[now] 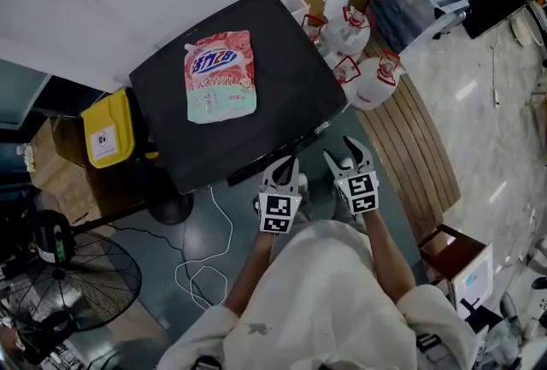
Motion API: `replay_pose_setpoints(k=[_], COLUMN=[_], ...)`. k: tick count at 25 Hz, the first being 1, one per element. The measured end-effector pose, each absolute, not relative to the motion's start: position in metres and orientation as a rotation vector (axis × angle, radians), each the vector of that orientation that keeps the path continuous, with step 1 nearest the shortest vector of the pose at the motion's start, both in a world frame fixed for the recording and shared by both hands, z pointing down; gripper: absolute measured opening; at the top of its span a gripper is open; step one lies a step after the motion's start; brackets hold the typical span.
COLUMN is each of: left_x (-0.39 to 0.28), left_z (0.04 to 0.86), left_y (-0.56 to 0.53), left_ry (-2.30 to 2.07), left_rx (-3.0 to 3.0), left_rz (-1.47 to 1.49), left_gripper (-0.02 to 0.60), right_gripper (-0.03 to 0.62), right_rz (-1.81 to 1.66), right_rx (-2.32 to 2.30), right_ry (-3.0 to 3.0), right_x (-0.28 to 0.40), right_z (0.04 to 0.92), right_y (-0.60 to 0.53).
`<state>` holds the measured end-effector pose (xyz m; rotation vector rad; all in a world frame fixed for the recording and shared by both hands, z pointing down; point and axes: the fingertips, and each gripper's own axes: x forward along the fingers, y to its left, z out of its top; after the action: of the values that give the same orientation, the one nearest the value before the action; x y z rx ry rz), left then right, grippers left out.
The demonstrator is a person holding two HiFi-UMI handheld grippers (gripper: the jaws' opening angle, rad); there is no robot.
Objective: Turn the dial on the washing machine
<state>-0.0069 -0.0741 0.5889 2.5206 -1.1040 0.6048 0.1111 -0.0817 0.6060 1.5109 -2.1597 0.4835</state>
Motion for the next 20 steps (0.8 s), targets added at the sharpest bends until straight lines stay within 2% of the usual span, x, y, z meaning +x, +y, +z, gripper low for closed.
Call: replay_pose_setpoints(k=[20], left_x=[0.007], left_z=[0.613], left_y=[-0.075], left_ry=[-1.284], left_rx=[2.337], left_rz=[0.668], left_gripper=[0.012], right_gripper=[0.293], right_rz=[0.547], right_rx=[1.303], right_ry=[-2.183], right_x=[0.106], right_z=[0.678], right_y=[-0.111])
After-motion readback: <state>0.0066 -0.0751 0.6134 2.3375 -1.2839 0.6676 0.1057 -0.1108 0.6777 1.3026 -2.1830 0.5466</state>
